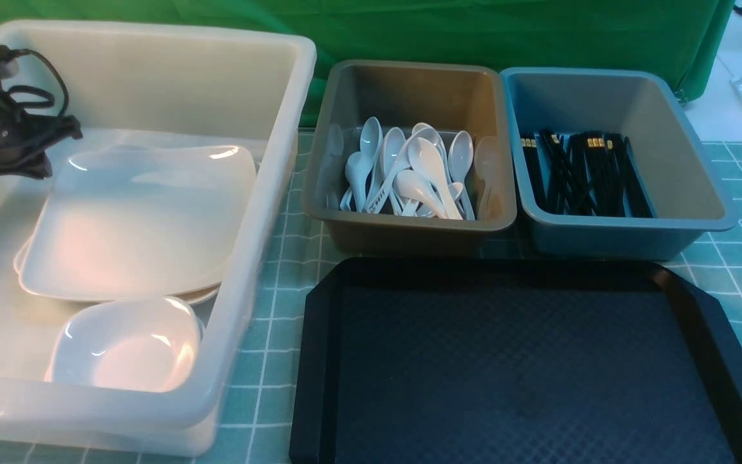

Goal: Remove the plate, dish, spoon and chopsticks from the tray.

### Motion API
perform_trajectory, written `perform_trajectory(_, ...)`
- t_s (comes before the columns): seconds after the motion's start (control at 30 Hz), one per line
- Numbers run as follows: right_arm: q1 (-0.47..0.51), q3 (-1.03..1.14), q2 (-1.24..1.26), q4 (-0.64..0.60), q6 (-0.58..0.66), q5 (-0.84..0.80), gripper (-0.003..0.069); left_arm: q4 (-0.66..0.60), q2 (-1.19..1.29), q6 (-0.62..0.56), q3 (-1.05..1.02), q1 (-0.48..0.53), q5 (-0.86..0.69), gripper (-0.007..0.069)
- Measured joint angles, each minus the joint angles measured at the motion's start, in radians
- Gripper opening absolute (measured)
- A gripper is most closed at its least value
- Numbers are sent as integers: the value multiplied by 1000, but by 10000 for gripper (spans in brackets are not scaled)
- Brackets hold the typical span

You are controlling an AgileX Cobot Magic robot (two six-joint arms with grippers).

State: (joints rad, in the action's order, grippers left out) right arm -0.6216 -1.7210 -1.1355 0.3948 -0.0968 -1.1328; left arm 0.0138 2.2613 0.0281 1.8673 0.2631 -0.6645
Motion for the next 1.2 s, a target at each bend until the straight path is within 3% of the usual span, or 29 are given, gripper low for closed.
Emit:
perform_trajectory(0.23, 0, 5, 2, 0, 0, 0, 22, -46, 17, -12, 0, 0, 63, 11)
perform_trajectory(0.53, 0, 10, 3, 1, 0, 0, 22, -318, -1, -240, 12, 0, 41, 11)
perform_trajectory(0.73, 0, 10, 3, 1, 0, 0, 22, -327, -101, -265, 12, 0, -144, 13)
perform_trajectory(0.77, 0, 10, 3, 1, 0, 0, 22, -323, -154, -269, 11, -2, -288, 13)
perform_trajectory(0.9, 0, 10, 3, 1, 0, 2, 22, -299, -239, -269, -62, -10, -449, 13)
perform_trajectory(1.2, 0, 10, 3, 0, -1, 2, 22, -226, -388, -227, -471, -14, -348, 13)
